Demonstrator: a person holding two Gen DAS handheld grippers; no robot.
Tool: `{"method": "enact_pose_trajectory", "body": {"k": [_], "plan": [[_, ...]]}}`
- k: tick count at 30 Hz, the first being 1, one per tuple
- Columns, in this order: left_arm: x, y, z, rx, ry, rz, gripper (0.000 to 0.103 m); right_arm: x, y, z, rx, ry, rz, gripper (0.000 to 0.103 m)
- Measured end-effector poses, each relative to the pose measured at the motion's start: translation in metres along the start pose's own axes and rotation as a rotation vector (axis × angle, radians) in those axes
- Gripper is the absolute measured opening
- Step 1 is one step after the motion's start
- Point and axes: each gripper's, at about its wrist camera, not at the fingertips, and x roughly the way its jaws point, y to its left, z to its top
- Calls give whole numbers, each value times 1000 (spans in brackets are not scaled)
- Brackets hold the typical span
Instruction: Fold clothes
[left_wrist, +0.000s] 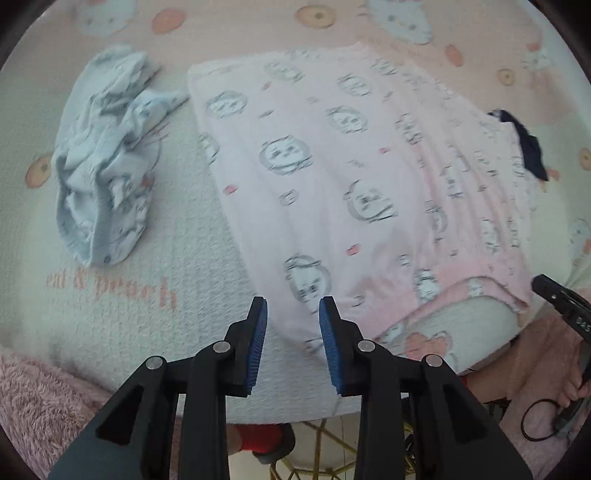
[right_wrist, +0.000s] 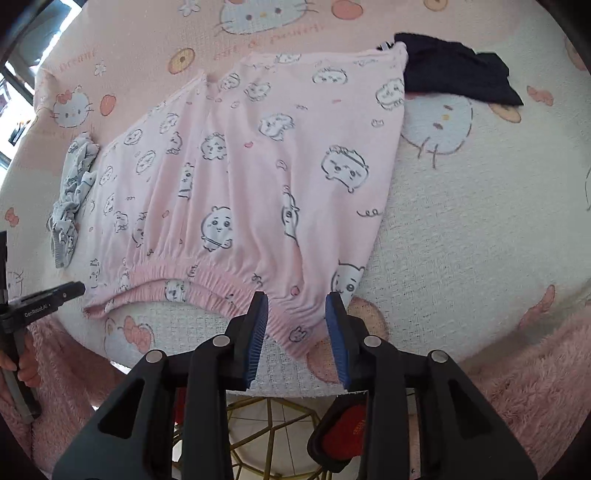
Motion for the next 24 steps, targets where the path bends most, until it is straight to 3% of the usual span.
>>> {"method": "enact_pose_trajectory", "body": {"k": [2,5,9,12,14,17,20,24], "plan": [[1,-21,0,60,-31,-40,32,-2,19,2,-78,-13,8,33],[14,-30,-6,102,18,-18,29,6,44,-2,-171,-10,-2,34],[14,-18,-18,79,96,66,25,30,38,1,-147,73,-84,34],[13,-7,-28,78,129,136,25,22,21,1,-65,74,-56,34],[8,1,-28,36,121,95,25,15,14,1,-44,57,-73,34],[-8,3,-20,4,36,21,26,12,9,2,-21,40,-63,34],[-15,-7,-11,27,-33,-25,26,9,15,2,-50,14,-45,34],[14,-9,-11,30,69,54,26,17,21,3,-104,42,-73,34]]}}
